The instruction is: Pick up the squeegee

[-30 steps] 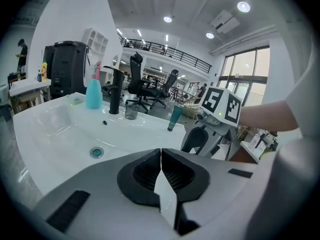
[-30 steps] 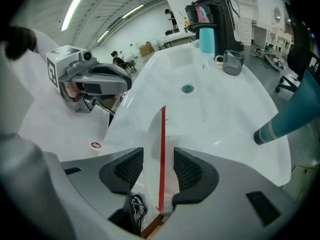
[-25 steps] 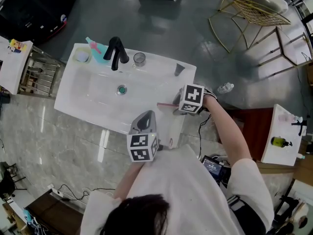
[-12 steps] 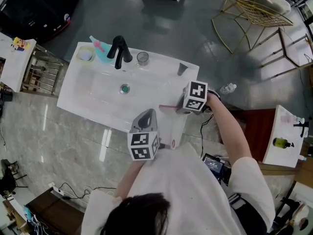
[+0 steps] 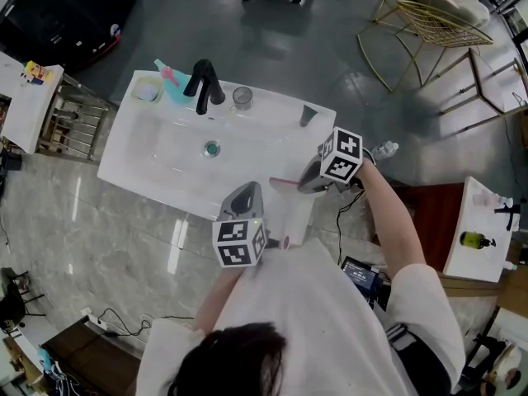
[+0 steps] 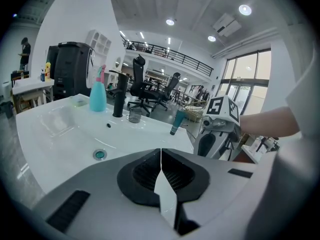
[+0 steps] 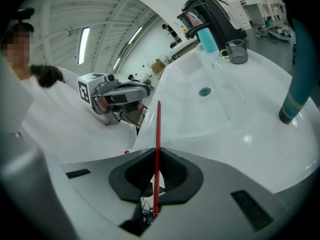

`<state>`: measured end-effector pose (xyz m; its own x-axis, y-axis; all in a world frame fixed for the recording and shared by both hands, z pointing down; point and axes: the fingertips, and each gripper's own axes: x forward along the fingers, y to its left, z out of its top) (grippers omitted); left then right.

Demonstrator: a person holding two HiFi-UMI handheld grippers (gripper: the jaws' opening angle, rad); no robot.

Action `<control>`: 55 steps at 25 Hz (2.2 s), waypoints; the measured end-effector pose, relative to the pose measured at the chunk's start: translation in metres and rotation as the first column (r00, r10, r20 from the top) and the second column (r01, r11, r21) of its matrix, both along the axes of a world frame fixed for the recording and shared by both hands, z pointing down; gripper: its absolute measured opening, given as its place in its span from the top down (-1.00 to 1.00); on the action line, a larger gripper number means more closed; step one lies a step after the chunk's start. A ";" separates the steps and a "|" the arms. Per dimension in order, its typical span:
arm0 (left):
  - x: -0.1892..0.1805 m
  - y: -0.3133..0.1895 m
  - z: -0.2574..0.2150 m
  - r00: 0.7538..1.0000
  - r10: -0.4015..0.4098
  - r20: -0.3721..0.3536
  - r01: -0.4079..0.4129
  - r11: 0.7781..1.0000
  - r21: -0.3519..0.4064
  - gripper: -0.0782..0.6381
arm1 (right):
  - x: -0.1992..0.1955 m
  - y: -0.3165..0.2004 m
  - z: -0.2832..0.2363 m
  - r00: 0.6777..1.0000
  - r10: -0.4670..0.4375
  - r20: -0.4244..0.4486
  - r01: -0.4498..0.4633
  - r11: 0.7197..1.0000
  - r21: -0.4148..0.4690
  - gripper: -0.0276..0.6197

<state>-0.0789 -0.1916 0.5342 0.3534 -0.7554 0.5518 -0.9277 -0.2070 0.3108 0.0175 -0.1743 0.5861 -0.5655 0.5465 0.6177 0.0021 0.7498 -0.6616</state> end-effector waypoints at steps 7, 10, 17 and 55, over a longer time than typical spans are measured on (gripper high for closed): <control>0.003 0.001 -0.004 1.000 0.010 0.011 -0.010 1.000 0.015 0.70 | 0.007 -0.003 -0.007 0.997 0.067 0.048 -0.068 0.998 0.015 0.79; 0.005 0.001 -0.008 1.000 0.015 0.020 -0.016 0.999 0.030 0.70 | 0.002 -0.014 -0.018 0.985 0.136 0.107 -0.139 0.990 0.021 0.79; 0.005 -0.001 -0.025 1.000 0.002 0.018 -0.004 0.996 0.088 0.70 | -0.005 -0.037 -0.036 0.935 0.286 0.210 -0.309 0.947 0.088 0.79; 0.015 -0.033 -0.081 0.998 0.056 -0.034 -0.046 0.966 0.255 0.70 | -0.015 -0.086 -0.168 0.479 0.628 0.614 -0.844 0.138 0.518 0.79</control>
